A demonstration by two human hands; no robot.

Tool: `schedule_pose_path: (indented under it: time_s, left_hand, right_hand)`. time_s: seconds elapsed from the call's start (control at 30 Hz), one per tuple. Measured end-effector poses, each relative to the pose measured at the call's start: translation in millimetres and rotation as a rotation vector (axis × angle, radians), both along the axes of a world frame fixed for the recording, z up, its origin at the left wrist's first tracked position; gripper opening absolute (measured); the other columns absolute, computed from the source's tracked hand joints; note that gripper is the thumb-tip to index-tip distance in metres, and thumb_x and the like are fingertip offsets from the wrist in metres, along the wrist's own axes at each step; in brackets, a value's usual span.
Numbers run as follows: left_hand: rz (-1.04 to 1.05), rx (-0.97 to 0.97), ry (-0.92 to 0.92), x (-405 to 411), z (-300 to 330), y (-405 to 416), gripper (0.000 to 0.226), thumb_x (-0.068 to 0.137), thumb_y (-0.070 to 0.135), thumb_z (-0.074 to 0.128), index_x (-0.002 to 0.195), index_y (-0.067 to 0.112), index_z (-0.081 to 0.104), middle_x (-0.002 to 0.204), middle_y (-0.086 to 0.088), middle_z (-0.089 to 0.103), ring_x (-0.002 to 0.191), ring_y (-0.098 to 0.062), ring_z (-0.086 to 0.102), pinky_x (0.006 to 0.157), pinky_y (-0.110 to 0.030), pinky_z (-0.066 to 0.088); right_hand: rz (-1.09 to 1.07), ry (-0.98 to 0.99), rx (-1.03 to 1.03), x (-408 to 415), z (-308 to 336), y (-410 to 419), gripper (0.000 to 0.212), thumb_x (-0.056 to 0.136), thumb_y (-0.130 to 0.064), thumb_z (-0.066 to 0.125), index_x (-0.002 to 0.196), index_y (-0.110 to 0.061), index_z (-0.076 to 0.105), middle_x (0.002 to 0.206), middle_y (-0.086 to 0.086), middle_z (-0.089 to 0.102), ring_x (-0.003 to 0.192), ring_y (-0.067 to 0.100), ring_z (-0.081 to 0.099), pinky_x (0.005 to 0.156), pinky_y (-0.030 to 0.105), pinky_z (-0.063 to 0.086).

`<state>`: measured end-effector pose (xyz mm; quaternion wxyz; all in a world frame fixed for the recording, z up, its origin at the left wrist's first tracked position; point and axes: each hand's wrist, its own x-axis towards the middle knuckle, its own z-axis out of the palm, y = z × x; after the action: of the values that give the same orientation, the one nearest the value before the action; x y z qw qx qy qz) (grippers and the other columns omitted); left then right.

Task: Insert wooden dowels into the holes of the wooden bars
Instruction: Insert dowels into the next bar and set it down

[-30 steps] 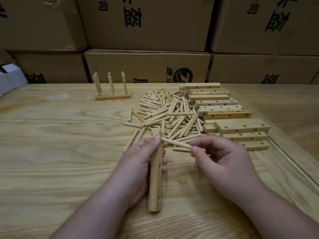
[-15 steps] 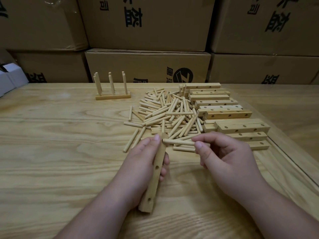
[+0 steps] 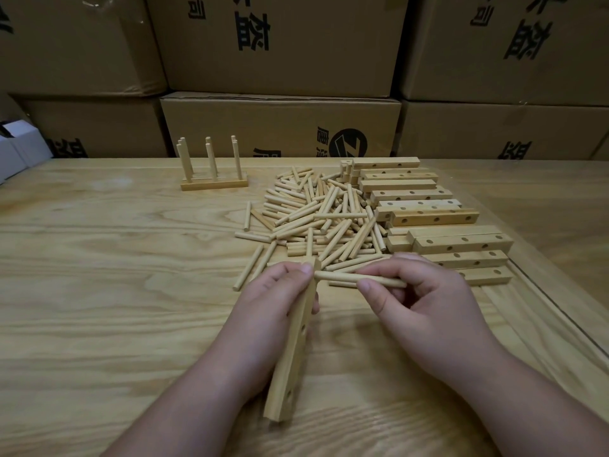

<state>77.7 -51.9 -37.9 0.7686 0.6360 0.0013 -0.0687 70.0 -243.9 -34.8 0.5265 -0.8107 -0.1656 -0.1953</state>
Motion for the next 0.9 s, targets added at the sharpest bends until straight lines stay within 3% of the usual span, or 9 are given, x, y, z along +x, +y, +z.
schedule_pose_path:
  time_s: [0.2,0.43,0.53,0.7,0.8,0.9]
  left_hand:
    - [0.033,0.215,-0.085,-3,-2,-3,0.062,0.105,0.049,0.03,0.07,0.013,0.065,0.05,-0.004,0.059,0.044,-0.013,0.054,0.046,-0.019,0.042]
    - [0.02,0.251,-0.096,-2,-1,-5,0.054,0.104,0.05,0.035,0.074,0.021,0.07,0.056,-0.004,0.064,0.047,-0.012,0.057,0.047,-0.019,0.044]
    - [0.037,0.302,-0.099,-2,-4,-8,0.052,0.103,0.053,0.034,0.076,0.024,0.069,0.057,-0.002,0.065,0.048,-0.01,0.057,0.047,-0.019,0.044]
    - [0.122,0.441,-0.153,-2,-7,-13,0.053,0.102,0.054,0.032,0.076,0.022,0.066,0.055,0.002,0.066,0.047,-0.005,0.058,0.047,-0.018,0.043]
    - [0.161,0.518,-0.178,-2,-8,-17,0.051,0.103,0.052,0.03,0.077,0.023,0.064,0.059,0.007,0.069,0.05,-0.003,0.06,0.052,-0.023,0.043]
    - [0.164,0.572,-0.186,-1,-7,-19,0.052,0.104,0.05,0.028,0.076,0.023,0.063,0.063,0.01,0.07,0.055,-0.002,0.06,0.06,-0.028,0.041]
  right_hand:
    - [0.007,0.006,-0.081,-1,1,2,0.009,0.083,-0.019,0.078,0.09,-0.026,0.078,0.067,-0.024,0.058,0.054,0.009,0.048,0.055,0.011,0.039]
    - [-0.043,-0.089,-0.208,-4,7,3,0.008,0.084,-0.028,0.079,0.092,-0.024,0.079,0.064,-0.017,0.054,0.058,0.012,0.05,0.056,0.013,0.037]
    - [-0.057,-0.12,-0.273,-6,10,6,0.011,0.083,-0.031,0.074,0.09,-0.025,0.078,0.066,-0.021,0.055,0.062,0.009,0.053,0.058,0.01,0.036]
    - [-0.082,-0.114,-0.303,-8,11,7,0.005,0.085,-0.021,0.078,0.09,-0.023,0.077,0.067,-0.026,0.054,0.069,0.0,0.056,0.059,0.006,0.036]
    - [-0.109,-0.136,-0.357,-7,11,10,0.004,0.085,-0.022,0.076,0.088,-0.023,0.076,0.063,-0.027,0.045,0.068,-0.006,0.052,0.06,0.005,0.035]
    - [-0.109,-0.102,-0.352,-5,10,10,0.002,0.085,-0.023,0.076,0.087,-0.024,0.075,0.069,-0.023,0.054,0.07,-0.004,0.055,0.059,0.005,0.037]
